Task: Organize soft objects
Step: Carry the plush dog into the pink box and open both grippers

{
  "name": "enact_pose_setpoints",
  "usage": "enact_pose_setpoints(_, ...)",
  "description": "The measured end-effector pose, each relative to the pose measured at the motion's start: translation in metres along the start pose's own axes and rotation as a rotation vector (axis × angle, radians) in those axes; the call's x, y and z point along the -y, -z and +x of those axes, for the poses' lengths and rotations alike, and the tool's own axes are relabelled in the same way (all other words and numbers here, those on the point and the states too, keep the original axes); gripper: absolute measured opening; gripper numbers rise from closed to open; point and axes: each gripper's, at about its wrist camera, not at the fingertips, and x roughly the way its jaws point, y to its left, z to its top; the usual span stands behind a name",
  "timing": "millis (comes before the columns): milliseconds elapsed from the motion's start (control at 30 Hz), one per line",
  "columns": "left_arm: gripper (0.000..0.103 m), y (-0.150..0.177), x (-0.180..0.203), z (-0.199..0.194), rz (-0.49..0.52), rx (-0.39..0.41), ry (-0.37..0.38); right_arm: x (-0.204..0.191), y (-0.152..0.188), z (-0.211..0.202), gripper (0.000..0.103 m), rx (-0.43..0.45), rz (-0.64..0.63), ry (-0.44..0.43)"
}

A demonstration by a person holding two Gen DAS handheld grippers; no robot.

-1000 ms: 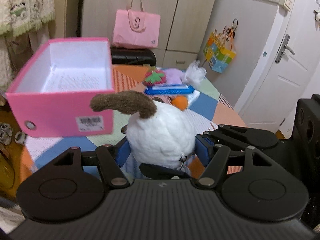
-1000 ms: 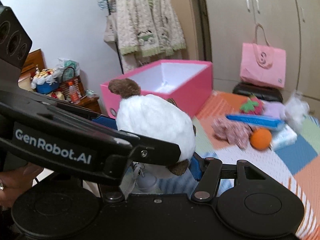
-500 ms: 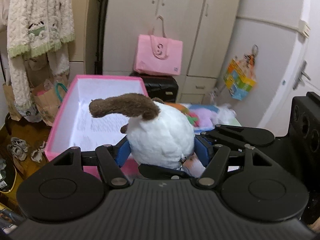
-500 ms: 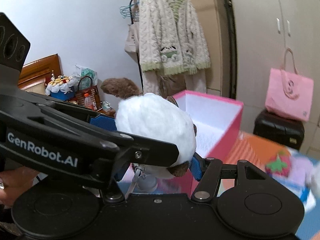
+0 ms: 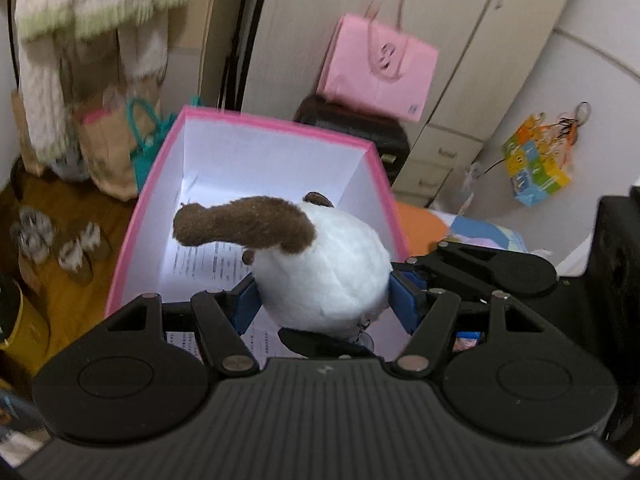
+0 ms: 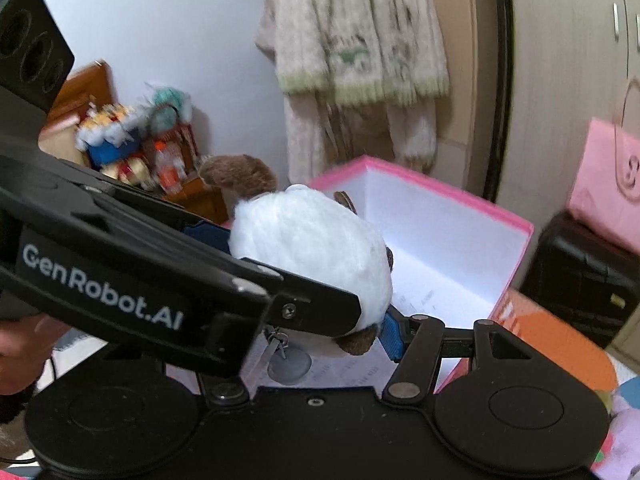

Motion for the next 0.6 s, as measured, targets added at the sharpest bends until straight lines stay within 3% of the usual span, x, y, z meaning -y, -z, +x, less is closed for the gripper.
enact_pose_setpoints(200, 0.065, 0.000, -0.014, 0.029, -0.058, -0.056, 0.001, 0.003, 0.000, 0.033, 0.065, -0.135, -0.006, 0.067)
enact_pose_setpoints(467, 0.060, -0.001, -0.023, 0.034, -0.075, -0.067, -0.002, -0.005, -0.003, 0.046, 0.065, -0.181, -0.111, 0.156)
enact_pose_setpoints(600, 0.059, -0.003, -0.030, 0.037, -0.101, -0.076, -0.002, -0.003, -0.008, 0.053, 0.065, -0.210, -0.149, 0.143)
